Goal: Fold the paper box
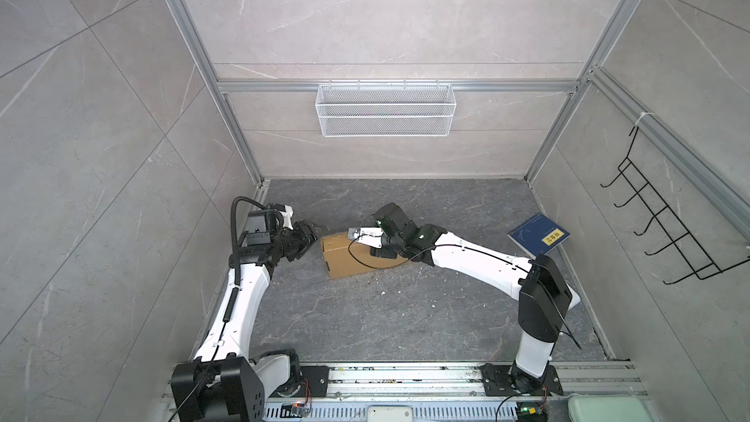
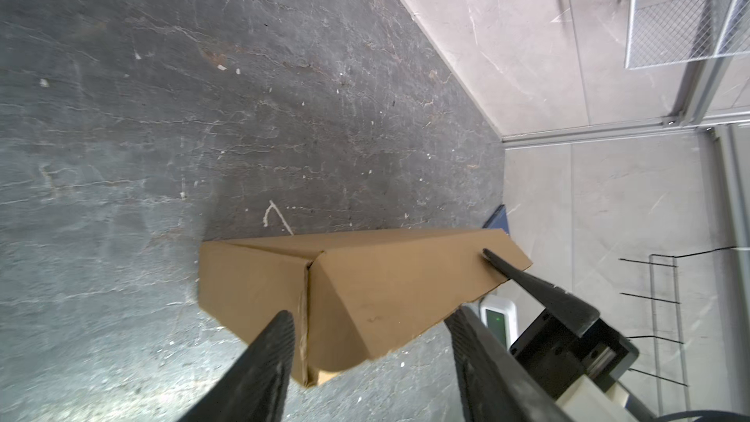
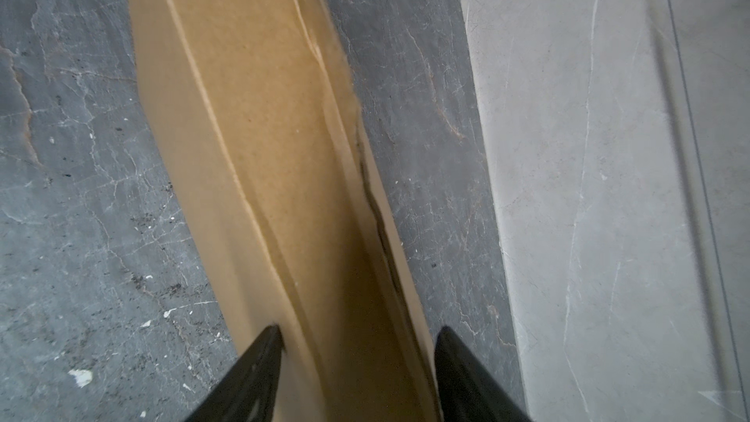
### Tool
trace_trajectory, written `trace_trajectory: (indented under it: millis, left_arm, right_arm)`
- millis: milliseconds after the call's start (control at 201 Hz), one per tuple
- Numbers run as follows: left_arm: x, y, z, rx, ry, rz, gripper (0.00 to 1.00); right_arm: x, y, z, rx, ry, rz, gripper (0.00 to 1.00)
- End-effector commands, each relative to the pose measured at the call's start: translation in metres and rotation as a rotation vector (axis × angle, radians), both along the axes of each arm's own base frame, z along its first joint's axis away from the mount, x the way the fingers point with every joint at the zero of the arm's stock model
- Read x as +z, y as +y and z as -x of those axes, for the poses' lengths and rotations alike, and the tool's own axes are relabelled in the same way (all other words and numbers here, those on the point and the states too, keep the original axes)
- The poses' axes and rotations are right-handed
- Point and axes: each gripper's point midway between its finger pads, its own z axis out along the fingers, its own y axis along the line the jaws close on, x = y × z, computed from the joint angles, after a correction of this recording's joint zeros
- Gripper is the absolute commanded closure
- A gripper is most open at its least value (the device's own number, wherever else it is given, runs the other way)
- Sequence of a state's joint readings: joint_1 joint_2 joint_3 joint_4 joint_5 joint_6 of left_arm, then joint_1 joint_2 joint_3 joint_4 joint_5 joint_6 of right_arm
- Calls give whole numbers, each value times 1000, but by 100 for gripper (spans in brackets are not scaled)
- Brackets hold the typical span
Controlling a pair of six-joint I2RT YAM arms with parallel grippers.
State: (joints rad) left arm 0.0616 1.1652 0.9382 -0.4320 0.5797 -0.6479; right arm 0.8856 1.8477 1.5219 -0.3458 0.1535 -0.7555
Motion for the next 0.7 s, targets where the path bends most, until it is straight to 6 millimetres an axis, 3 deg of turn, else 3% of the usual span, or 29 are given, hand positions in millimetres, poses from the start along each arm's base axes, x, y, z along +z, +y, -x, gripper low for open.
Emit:
trace_trajectory:
  millis: [0,358,692]
  left_arm:
    - [0,-4,-5,-17,-11,45,41]
    - [-29,-9,5,-36,52,68,56]
    - [-55,-8,17,-23,99,74,61]
  right_arm:
    - [-15,-10,9,-20,51,38,38]
    - [-19,-11,8,-28,52,43,39]
    - [-21,-11,8,-39,62,42,39]
